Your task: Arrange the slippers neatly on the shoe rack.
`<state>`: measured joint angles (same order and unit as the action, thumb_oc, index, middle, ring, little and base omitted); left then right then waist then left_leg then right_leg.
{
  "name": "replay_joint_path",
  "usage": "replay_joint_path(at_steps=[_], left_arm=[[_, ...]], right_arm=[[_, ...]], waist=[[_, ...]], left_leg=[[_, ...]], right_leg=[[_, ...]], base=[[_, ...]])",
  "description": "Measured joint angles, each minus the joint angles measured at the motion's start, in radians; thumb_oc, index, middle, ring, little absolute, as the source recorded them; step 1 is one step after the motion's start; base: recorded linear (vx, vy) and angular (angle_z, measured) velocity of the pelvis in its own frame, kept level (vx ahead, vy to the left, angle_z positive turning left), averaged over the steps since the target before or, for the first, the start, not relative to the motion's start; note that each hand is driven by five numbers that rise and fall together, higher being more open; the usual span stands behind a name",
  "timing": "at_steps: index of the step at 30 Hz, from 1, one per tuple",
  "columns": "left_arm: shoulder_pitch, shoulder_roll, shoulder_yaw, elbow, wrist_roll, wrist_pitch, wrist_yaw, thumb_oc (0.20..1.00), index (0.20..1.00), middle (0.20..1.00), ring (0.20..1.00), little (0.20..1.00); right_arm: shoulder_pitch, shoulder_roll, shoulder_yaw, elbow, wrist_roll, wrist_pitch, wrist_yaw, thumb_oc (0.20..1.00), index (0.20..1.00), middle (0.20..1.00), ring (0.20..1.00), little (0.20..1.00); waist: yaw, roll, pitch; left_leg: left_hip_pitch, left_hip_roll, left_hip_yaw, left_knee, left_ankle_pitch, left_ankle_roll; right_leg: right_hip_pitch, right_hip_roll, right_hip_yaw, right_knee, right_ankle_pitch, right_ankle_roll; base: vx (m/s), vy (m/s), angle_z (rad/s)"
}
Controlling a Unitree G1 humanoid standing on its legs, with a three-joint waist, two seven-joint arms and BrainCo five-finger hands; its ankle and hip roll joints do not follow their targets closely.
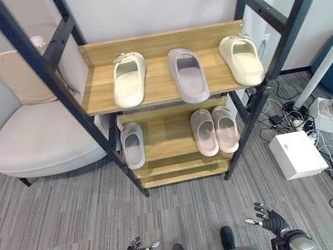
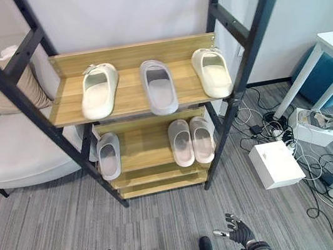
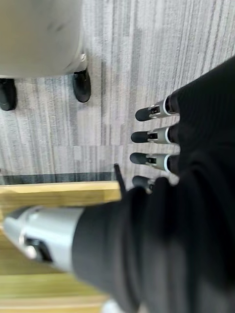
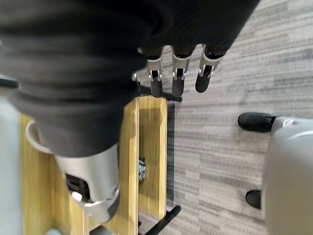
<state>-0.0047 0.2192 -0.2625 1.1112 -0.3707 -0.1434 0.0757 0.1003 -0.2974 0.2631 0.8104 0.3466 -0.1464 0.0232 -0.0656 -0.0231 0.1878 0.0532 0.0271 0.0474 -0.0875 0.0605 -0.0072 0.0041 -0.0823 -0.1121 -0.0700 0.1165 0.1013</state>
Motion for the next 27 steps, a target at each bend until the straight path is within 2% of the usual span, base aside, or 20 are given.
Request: replay_joint_path(at_steps=[1,3,4,5,8,10,11,12,15,17,18,19,21,23,24,25,27], left_arm=[[0.008,-0.012,0.0,0.0,0.0,0.0,-0.001,1.0,1.0,1.0,1.0,1.0],[0.011,-0.025,-0.003,-0.004,-0.001,0.0,-0.009,1.0,1.0,1.0,1.0,1.0],[0.006,-0.03,-0.003,-0.008,-0.001,0.0,-0.012,1.0,1.0,1.0,1.0,1.0],[-0.005,-0.032,-0.002,-0.01,-0.001,0.0,-0.015,1.0,1.0,1.0,1.0,1.0],[-0.023,-0.033,-0.002,-0.016,-0.003,-0.004,-0.016,1.0,1.0,1.0,1.0,1.0],[-0.011,-0.035,-0.002,-0.02,-0.003,-0.003,-0.017,1.0,1.0,1.0,1.0,1.0],[-0.011,-0.037,-0.004,-0.025,-0.002,-0.003,-0.017,1.0,1.0,1.0,1.0,1.0],[-0.023,-0.036,-0.01,-0.024,-0.002,-0.003,-0.012,1.0,1.0,1.0,1.0,1.0],[-0.027,-0.036,-0.011,-0.015,-0.002,0.0,-0.01,1.0,1.0,1.0,1.0,1.0],[-0.029,-0.046,-0.013,-0.015,-0.002,0.001,-0.01,1.0,1.0,1.0,1.0,1.0],[-0.023,-0.048,-0.014,-0.026,-0.002,0.001,-0.011,1.0,1.0,1.0,1.0,1.0],[-0.033,-0.041,-0.016,-0.039,-0.002,0.0,-0.01,1.0,1.0,1.0,1.0,1.0],[-0.036,-0.022,-0.021,-0.048,-0.001,-0.001,-0.011,1.0,1.0,1.0,1.0,1.0],[-0.028,-0.016,-0.02,-0.049,-0.001,0.0,-0.011,1.0,1.0,1.0,1.0,1.0],[-0.017,-0.013,-0.006,-0.051,0.0,0.0,-0.011,1.0,1.0,1.0,1.0,1.0],[-0.001,-0.007,0.005,-0.051,0.001,0.0,-0.009,1.0,1.0,1.0,1.0,1.0],[0.011,-0.003,0.029,-0.042,0.003,0.001,-0.01,1.0,1.0,1.0,1.0,1.0]], right_arm=[[0.011,-0.008,0.001,0.008,0.001,0.001,0.001,1.0,1.0,1.0,1.0,1.0],[0.015,-0.033,-0.004,0.006,0.009,-0.001,0.003,1.0,1.0,1.0,1.0,1.0],[0.015,-0.045,-0.005,0.007,0.01,-0.001,0.003,1.0,1.0,1.0,1.0,1.0],[0.014,-0.061,-0.005,0.007,0.012,0.0,0.003,1.0,1.0,1.0,1.0,1.0],[0.01,-0.079,-0.007,0.006,0.028,0.0,0.001,1.0,1.0,1.0,1.0,1.0],[0.007,-0.086,-0.009,0.004,0.029,-0.002,0.0,1.0,1.0,1.0,1.0,1.0],[0.002,-0.093,-0.01,0.004,0.029,-0.002,-0.001,1.0,1.0,1.0,1.0,1.0],[0.005,-0.097,-0.009,0.003,0.028,-0.001,-0.005,1.0,1.0,1.0,1.0,1.0],[-0.006,-0.094,-0.005,0.0,0.027,-0.002,-0.006,1.0,1.0,1.0,1.0,1.0],[-0.006,-0.103,-0.006,-0.008,0.014,-0.001,-0.012,1.0,1.0,1.0,1.0,1.0],[-0.005,-0.109,-0.006,-0.017,-0.002,-0.001,-0.015,1.0,1.0,1.0,1.0,1.0],[-0.003,-0.101,-0.003,-0.026,-0.027,0.001,-0.021,1.0,1.0,1.0,1.0,1.0],[-0.007,-0.097,0.018,-0.043,-0.108,0.002,-0.023,1.0,1.0,1.0,1.0,1.0],[-0.013,-0.098,0.024,-0.073,-0.136,0.003,-0.027,1.0,1.0,1.0,1.0,1.0],[-0.017,-0.116,0.044,-0.161,-0.172,0.027,-0.034,1.0,1.0,1.0,1.0,1.0],[-0.018,-0.132,0.049,-0.268,-0.199,0.013,-0.033,1.0,1.0,1.0,1.0,1.0],[-0.053,-0.131,0.041,-0.311,-0.21,-0.005,-0.034,1.0,1.0,1.0,1.0,1.0]], waist=[[0.0,0.015,-0.009],[-0.004,0.035,-0.016],[-0.005,0.034,-0.015],[-0.005,0.03,-0.01],[0.001,0.003,0.009],[0.001,0.005,0.012],[-0.001,0.015,0.017],[-0.001,0.02,0.025],[0.017,0.024,0.028],[0.016,0.048,0.028],[0.017,0.067,0.025],[0.019,0.052,0.032],[0.03,0.021,0.035],[0.037,0.012,0.03],[0.048,0.011,0.029],[0.047,0.008,0.023],[0.055,0.003,0.015]], left_leg=[[0.006,0.028,-0.002,0.0,-0.008,-0.02],[0.002,0.056,-0.013,0.015,0.008,-0.046],[0.003,0.062,-0.013,0.023,0.014,-0.057],[-0.019,0.059,-0.013,0.065,0.024,-0.069],[-0.066,0.048,-0.036,0.148,0.054,-0.11],[-0.072,0.051,-0.034,0.148,0.056,-0.112],[-0.076,0.056,-0.026,0.141,0.056,-0.113],[-0.096,0.075,0.006,0.142,0.053,-0.117],[-0.095,0.101,0.011,0.099,0.056,-0.114],[-0.039,0.107,0.025,0.033,0.058,-0.109],[-0.028,0.11,0.029,0.01,0.038,-0.089],[-0.02,0.095,0.029,0.007,0.04,-0.082],[-0.016,0.062,0.022,0.007,0.032,-0.061],[-0.01,0.045,0.021,0.006,0.024,-0.049],[0.0,0.033,0.024,0.0,0.018,-0.04],[0.004,0.027,0.032,0.001,0.015,-0.036],[0.008,0.025,0.042,0.007,0.016,-0.035]], right_leg=[[0.017,0.03,-0.001,-0.016,-0.006,-0.026],[0.026,0.058,-0.027,-0.012,-0.006,-0.062],[0.026,0.062,-0.033,-0.012,-0.007,-0.072],[0.028,0.062,-0.046,-0.012,-0.011,-0.091],[0.043,0.044,-0.066,-0.017,-0.022,-0.108],[0.047,0.046,-0.08,-0.017,-0.025,-0.115],[0.047,0.047,-0.087,-0.018,-0.042,-0.139],[0.045,0.043,-0.108,-0.018,-0.046,-0.146],[0.023,0.043,-0.1,-0.012,-0.042,-0.139],[0.036,0.052,-0.103,-0.013,-0.039,-0.113],[0.037,0.056,-0.107,-0.012,-0.039,-0.102],[0.042,0.042,-0.101,-0.011,-0.041,-0.075],[0.048,0.011,-0.102,-0.011,-0.026,-0.051],[0.055,-0.006,-0.102,-0.011,-0.022,-0.042],[0.064,-0.014,-0.097,-0.012,-0.019,-0.039],[0.062,-0.022,-0.086,-0.012,-0.017,-0.034],[0.062,-0.026,-0.079,-0.012,-0.017,-0.033]], base=[[0.13,-0.221,0.03],[0.1,-0.195,0.18],[0.13,-0.182,0.19],[0.13,-0.135,0.22],[0.1,-0.031,0.26],[0.12,0.015,0.17],[0.1,0.024,0.39],[0.13,0.036,0.48],[0.13,0.085,0.04],[0.12,0.123,0.01],[0.08,0.112,0.16],[0.07,0.117,0.19],[0.07,0.128,0.15],[0.04,0.124,0.03],[0.02,0.104,-0.1],[0.03,0.091,-0.16],[0.02,0.05,-0.1]])
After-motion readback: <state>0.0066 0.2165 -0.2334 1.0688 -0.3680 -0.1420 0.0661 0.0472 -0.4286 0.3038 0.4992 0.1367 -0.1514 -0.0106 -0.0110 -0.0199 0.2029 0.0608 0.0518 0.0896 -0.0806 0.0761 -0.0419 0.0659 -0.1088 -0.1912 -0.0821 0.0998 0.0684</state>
